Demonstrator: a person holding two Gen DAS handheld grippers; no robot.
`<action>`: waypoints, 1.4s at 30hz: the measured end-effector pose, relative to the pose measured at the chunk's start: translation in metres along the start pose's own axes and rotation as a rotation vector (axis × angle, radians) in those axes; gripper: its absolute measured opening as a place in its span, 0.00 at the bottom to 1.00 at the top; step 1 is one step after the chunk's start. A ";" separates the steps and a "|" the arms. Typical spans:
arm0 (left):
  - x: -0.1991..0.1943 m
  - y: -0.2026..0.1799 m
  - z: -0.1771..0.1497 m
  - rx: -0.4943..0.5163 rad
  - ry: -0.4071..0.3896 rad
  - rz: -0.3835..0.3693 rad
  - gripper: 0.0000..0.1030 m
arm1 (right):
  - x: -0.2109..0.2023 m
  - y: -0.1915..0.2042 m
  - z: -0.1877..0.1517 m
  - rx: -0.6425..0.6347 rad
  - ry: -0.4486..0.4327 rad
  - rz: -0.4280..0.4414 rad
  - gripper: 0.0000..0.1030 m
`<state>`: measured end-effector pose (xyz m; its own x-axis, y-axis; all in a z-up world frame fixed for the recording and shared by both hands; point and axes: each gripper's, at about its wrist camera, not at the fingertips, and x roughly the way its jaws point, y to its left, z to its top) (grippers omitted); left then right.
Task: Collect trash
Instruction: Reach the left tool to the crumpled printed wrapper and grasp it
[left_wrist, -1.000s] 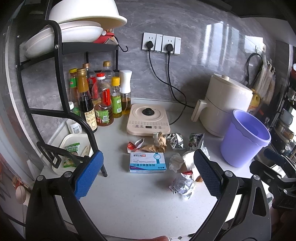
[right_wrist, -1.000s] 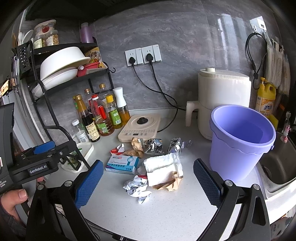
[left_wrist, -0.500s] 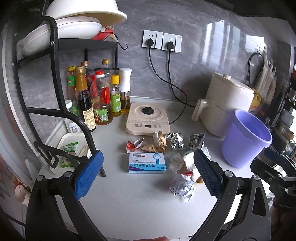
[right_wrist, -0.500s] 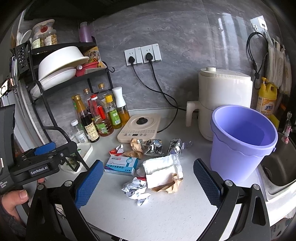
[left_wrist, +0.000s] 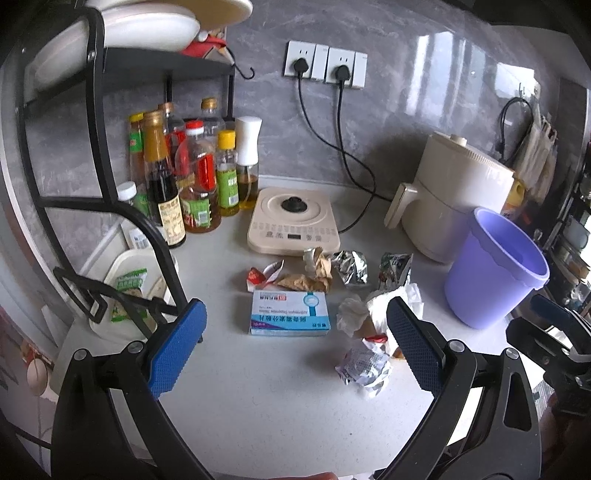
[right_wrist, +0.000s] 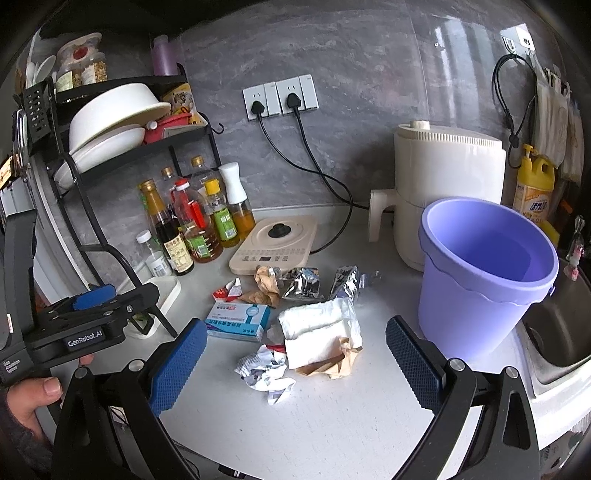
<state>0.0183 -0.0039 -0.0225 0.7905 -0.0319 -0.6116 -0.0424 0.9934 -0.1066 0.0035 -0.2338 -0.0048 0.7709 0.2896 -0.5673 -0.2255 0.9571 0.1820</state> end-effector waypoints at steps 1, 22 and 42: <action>0.002 0.000 -0.002 -0.003 0.004 0.002 0.94 | 0.001 0.000 -0.001 -0.002 0.005 -0.002 0.92; 0.056 -0.022 -0.048 -0.041 0.159 -0.103 0.80 | 0.022 -0.028 -0.048 0.039 0.173 -0.072 0.88; 0.119 -0.046 -0.073 -0.097 0.260 -0.173 0.34 | 0.052 -0.051 -0.065 0.101 0.201 -0.064 0.71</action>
<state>0.0701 -0.0609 -0.1473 0.6089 -0.2385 -0.7566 0.0110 0.9562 -0.2926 0.0161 -0.2668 -0.0954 0.6453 0.2347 -0.7270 -0.1116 0.9704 0.2143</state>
